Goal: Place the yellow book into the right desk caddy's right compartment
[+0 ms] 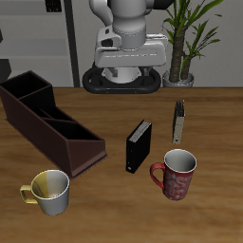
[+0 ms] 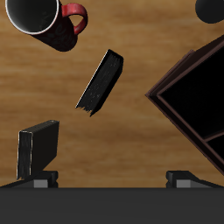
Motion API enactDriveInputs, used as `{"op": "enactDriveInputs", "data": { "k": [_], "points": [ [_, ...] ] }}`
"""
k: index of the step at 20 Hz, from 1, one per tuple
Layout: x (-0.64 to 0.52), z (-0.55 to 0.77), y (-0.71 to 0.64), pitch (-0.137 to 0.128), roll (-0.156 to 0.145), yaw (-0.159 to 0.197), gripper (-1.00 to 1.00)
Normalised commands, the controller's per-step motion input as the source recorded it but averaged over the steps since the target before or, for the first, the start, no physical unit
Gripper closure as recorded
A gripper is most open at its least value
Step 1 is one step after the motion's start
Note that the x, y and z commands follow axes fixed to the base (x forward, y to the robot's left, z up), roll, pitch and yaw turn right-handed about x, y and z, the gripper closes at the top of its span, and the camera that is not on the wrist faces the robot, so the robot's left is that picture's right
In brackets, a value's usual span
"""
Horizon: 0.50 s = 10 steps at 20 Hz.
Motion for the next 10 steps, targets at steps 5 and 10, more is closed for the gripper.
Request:
{"op": "enactDriveInputs", "data": {
  "k": [5, 10],
  "points": [
    [-0.14, -0.01, 0.19, -0.037, -0.037, -0.014, -1.00],
    [-0.18, 0.04, 0.38, -0.056, -0.037, -0.018, -1.00]
  ]
}}
